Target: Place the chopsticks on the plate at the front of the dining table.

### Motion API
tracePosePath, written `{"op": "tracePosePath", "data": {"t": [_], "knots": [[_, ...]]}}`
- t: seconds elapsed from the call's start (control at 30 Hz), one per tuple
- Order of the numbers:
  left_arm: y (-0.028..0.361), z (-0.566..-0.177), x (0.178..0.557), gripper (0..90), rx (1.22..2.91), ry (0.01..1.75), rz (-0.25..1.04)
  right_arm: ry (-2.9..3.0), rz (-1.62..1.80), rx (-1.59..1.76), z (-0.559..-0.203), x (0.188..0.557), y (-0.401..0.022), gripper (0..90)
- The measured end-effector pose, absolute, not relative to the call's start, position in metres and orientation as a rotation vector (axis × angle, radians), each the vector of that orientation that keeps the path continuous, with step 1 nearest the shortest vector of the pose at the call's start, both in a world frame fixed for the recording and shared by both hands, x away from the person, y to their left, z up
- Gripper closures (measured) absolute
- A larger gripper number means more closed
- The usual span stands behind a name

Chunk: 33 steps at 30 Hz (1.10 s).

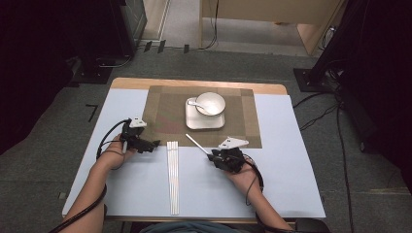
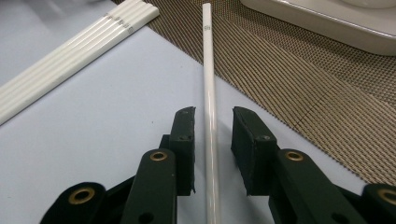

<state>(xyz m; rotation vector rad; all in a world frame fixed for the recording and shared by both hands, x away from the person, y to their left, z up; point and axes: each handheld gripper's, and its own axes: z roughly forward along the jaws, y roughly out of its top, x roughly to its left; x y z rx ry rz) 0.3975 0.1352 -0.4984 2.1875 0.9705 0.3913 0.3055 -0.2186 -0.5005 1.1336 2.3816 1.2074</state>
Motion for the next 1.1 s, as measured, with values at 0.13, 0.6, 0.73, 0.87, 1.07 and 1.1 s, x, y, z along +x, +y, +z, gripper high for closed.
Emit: {"op": "tracePosePath", "data": {"t": [0.13, 0.6, 0.73, 0.87, 1.07, 1.1], "knots": [[0.1352, -0.4984, 0.3974, 0.0, 2.188, 0.97, 0.392, 2.369, 1.171, 1.112, -0.5007, 0.3034, -0.2158, 73.7], [0.1351, -0.4983, 0.3978, 0.0, 2.191, 0.969, 0.392, 2.333, 1.12, 1.11, -0.5007, 0.3015, -0.2122, 85.3], [0.1352, -0.4983, 0.3982, 0.0, 2.19, 0.967, 0.39, 2.339, 1.13, 1.112, -0.5006, 0.303, -0.2125, 85.5], [0.1352, -0.4983, 0.3982, 0.0, 2.189, 0.966, 0.39, 2.346, 1.134, 1.102, -0.5002, 0.3047, -0.2122, 85.6], [0.1352, -0.4984, 0.3981, 0.0, 2.189, 0.967, 0.39, 2.348, 1.15, 1.109, -0.4987, 0.3076, -0.2108, 85.7], [0.1352, -0.4984, 0.3982, 0.0, 2.189, 0.966, 0.39, 2.346, 1.152, 1.11, -0.4981, 0.308, -0.2108, 85.7]]}}
